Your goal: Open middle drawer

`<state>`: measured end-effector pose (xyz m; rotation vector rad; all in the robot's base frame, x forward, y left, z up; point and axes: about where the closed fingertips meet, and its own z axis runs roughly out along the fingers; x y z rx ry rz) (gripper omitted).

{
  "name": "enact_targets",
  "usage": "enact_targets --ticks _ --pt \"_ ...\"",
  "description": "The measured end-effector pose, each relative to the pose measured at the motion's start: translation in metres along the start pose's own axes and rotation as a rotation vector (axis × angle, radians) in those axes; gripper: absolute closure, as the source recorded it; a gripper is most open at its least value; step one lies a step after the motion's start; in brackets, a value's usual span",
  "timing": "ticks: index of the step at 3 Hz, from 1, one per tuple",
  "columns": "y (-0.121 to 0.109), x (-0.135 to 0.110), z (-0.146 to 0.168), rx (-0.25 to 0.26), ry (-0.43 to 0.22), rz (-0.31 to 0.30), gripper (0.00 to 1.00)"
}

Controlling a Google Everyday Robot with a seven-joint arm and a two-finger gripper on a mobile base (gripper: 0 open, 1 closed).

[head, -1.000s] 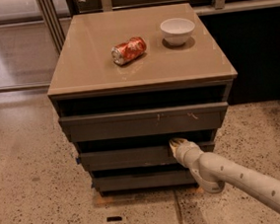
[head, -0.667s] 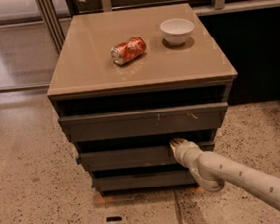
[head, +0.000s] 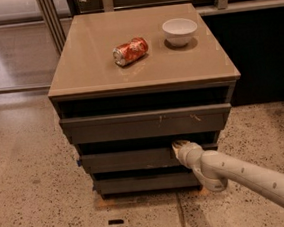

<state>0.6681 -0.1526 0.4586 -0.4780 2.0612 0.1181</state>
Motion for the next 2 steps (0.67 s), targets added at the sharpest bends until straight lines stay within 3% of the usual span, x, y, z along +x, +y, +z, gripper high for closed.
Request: enact_targets --ticks 2 --pt "-0.0017 0.0003 -0.0067 -0.008 0.024 0.010 1.00"
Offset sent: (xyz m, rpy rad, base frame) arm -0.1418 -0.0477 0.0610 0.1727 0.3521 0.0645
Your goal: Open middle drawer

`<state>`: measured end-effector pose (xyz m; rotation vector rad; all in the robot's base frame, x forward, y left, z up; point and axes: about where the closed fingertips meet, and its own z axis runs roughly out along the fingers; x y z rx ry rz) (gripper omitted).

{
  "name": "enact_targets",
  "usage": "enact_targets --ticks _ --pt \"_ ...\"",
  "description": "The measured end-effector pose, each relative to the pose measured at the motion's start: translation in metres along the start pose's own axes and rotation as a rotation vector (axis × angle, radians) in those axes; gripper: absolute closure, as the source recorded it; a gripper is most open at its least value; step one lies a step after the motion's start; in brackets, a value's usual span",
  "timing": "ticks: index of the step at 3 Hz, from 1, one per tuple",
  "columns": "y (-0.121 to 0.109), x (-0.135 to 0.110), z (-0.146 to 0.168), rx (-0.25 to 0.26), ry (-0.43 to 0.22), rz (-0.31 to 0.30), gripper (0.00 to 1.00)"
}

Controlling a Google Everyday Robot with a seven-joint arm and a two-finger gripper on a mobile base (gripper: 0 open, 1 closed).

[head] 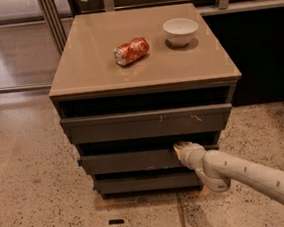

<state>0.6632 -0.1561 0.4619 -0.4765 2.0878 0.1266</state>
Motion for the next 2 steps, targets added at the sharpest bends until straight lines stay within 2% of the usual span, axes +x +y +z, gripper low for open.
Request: enact_targets --ticks 1,2 --pt "0.000 -0.024 0.001 0.000 -0.057 -0.010 1.00" --pt "-0.008 -0.057 0.004 0.024 -0.130 -0.017 1.00"
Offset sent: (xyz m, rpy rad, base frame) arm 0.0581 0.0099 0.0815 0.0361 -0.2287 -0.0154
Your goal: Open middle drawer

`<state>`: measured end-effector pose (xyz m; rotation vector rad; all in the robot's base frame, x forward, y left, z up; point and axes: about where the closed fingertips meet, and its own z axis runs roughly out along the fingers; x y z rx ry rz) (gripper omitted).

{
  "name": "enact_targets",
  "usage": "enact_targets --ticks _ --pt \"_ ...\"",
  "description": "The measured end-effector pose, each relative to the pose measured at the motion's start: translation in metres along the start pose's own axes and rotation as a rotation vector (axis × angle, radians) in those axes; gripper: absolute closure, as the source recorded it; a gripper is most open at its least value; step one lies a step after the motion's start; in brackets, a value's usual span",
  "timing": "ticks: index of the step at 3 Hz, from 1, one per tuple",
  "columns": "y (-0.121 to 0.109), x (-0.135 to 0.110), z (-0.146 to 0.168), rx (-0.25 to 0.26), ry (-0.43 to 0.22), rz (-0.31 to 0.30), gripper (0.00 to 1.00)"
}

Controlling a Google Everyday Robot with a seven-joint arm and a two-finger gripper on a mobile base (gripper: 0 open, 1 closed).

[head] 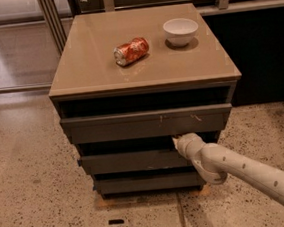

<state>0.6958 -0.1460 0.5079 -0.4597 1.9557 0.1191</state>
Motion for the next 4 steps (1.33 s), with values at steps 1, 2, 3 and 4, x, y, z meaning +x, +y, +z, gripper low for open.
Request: enact_targets --ticks 1,2,3,4 --pt "0.001 -0.004 0.001 0.000 -0.006 -0.002 1.00" --pt "0.005 0.021 0.016 -0.003 0.059 -0.009 1.00" --pt "0.010 0.057 0.033 -0.007 0.157 -0.003 1.00" --pt "0.009 0.053 0.032 -0.007 0.157 -0.003 1.00"
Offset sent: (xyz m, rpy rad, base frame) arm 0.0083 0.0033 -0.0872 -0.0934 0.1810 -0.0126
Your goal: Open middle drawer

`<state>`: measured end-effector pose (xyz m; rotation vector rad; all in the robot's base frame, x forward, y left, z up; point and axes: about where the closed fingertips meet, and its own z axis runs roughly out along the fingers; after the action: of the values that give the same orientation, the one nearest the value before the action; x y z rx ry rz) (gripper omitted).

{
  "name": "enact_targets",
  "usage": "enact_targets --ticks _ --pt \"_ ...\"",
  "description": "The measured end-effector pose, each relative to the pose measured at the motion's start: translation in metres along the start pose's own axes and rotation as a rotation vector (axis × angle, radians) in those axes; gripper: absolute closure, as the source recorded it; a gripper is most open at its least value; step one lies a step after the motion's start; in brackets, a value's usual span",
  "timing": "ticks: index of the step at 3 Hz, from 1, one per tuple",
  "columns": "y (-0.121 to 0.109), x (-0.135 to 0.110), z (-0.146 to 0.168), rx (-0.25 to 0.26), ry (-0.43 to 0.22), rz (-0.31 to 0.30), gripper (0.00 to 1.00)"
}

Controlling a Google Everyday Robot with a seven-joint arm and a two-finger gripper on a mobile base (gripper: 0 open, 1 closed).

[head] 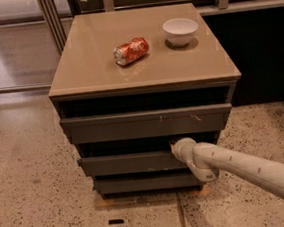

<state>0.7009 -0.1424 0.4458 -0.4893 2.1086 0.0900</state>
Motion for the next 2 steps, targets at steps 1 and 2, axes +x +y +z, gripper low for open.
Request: enact_targets --ticks 1,2 --pt "0.016 0.007 -0.012 -0.055 0.062 -0.014 1.00" --pt "0.017 0.023 -0.035 -0.096 0.145 0.010 1.00"
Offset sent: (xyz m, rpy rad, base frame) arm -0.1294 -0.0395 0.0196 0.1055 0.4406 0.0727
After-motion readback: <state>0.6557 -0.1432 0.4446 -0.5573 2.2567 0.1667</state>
